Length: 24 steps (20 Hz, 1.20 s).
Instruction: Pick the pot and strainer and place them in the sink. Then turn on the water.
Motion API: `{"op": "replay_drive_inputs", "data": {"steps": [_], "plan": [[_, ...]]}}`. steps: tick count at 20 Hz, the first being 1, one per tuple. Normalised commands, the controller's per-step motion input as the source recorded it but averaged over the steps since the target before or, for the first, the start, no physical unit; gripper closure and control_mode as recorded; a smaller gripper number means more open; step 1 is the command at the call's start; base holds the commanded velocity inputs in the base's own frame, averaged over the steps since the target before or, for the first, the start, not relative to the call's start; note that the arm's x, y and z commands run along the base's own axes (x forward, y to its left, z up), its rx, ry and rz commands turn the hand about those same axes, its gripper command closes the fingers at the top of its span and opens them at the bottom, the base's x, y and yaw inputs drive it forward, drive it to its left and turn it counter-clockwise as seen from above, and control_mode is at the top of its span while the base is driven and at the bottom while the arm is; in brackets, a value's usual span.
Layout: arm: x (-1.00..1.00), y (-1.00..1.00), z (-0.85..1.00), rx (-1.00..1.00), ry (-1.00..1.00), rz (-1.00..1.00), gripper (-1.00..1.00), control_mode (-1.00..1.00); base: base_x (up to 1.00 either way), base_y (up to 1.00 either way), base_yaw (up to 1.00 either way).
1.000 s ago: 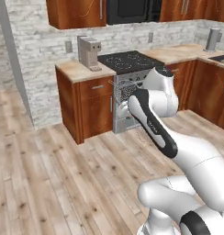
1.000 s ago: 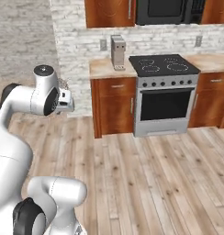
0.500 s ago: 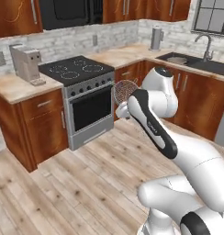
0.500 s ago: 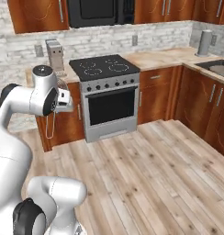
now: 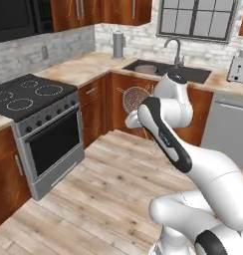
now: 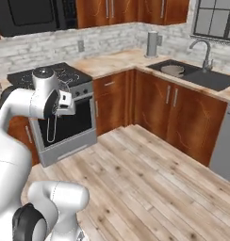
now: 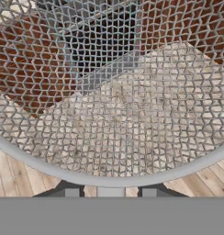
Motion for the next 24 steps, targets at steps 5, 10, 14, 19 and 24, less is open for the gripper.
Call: {"op": "replay_drive_inputs", "data": {"steps": [5, 10, 14, 19, 24], "plan": [[0.0, 0.0, 0.0, 0.0, 0.0, 0.0, 1.0, 1.0, 1.0, 0.0, -0.51], [0.0, 0.0, 0.0, 0.0, 0.0, 0.0, 1.0, 1.0, 1.0, 0.0, -0.49], [0.0, 0.0, 0.0, 0.0, 0.0, 0.0, 1.0, 1.0, 0.92, 0.0, -0.48], [0.0, 0.0, 0.0, 0.0, 0.0, 0.0, 1.0, 1.0, 0.6, 0.12, -0.44], [0.0, 0.0, 0.0, 0.0, 0.0, 0.0, 1.0, 1.0, 0.25, 0.38, -0.44]]}}
